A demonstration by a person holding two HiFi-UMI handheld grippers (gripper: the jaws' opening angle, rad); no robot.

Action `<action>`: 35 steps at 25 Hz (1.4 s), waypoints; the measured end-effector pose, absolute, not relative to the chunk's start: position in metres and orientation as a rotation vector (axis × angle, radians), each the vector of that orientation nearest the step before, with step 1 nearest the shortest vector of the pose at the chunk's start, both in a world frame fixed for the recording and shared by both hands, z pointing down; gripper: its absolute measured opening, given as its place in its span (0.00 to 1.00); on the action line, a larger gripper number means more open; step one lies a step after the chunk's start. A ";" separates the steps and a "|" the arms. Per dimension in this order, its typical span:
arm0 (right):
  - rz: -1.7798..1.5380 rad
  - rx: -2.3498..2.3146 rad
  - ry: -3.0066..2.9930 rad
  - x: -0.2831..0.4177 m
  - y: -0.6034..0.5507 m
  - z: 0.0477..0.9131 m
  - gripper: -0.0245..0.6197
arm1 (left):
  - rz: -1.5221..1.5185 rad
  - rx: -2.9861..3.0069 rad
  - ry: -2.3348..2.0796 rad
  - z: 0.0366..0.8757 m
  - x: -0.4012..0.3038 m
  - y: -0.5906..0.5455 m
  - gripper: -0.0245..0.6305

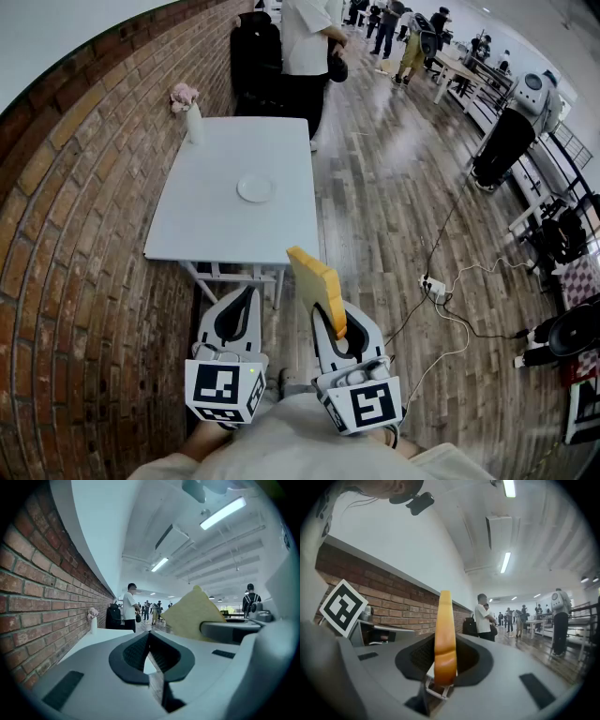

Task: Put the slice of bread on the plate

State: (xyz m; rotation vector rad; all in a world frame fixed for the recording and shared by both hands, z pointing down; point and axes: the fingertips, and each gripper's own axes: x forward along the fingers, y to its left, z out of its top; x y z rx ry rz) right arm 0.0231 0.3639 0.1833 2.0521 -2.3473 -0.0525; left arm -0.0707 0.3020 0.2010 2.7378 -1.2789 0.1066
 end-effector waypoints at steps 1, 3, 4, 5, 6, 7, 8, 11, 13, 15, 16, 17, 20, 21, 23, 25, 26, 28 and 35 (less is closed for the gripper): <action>-0.056 2.053 -2.347 0.023 0.364 0.183 0.18 | 0.107 2.737 -1.279 0.202 -0.072 0.303 0.05; -0.064 2.056 -2.347 0.022 0.364 0.183 0.18 | 0.109 2.736 -1.278 0.203 -0.073 0.304 0.05; -0.067 2.058 -2.348 0.022 0.364 0.183 0.18 | 0.111 2.735 -1.278 0.203 -0.074 0.305 0.05; -0.068 2.059 -2.348 0.022 0.363 0.183 0.18 | 0.112 2.734 -1.277 0.204 -0.074 0.305 0.05; -0.067 2.059 -2.347 0.022 0.363 0.183 0.18 | 0.112 2.733 -1.276 0.205 -0.074 0.305 0.05; -0.065 2.059 -2.346 0.022 0.363 0.183 0.18 | 0.111 2.733 -1.276 0.205 -0.074 0.305 0.05; -0.062 2.058 -2.345 0.022 0.363 0.184 0.18 | 0.110 2.732 -1.275 0.205 -0.074 0.305 0.05; -0.060 2.055 -2.345 0.022 0.363 0.185 0.18 | 0.110 2.733 -1.275 0.205 -0.074 0.305 0.05; -0.057 2.053 -2.342 0.020 0.362 0.186 0.18 | 0.109 2.731 -1.275 0.206 -0.075 0.304 0.05; -0.051 2.051 -2.340 0.019 0.360 0.188 0.18 | 0.109 2.728 -1.274 0.207 -0.077 0.302 0.05; -0.041 2.051 -2.342 0.018 0.359 0.189 0.18 | 0.109 2.726 -1.274 0.208 -0.078 0.301 0.05; -0.026 2.053 -2.346 0.018 0.358 0.191 0.18 | 0.109 2.725 -1.273 0.208 -0.078 0.300 0.05; 0.010 2.077 -2.350 0.021 0.356 0.194 0.18 | 0.107 2.724 -1.273 0.210 -0.081 0.298 0.05; 0.009 2.086 -2.345 0.022 0.356 0.195 0.18 | 0.106 2.725 -1.273 0.210 -0.082 0.297 0.05; 0.004 2.102 -2.332 0.022 0.355 0.195 0.18 | 0.103 2.725 -1.272 0.212 -0.085 0.295 0.05; 0.003 2.112 -2.322 0.020 0.353 0.196 0.18 | 0.103 2.722 -1.270 0.213 -0.090 0.293 0.05; 0.002 2.114 -2.318 0.019 0.352 0.196 0.18 | 0.104 2.720 -1.270 0.214 -0.093 0.291 0.05; 0.004 2.118 -2.312 0.016 0.351 0.196 0.18 | 0.103 2.715 -1.269 0.215 -0.097 0.289 0.05; 0.017 2.140 -2.292 0.015 0.337 0.199 0.18 | 0.104 2.701 -1.266 0.220 -0.104 0.274 0.05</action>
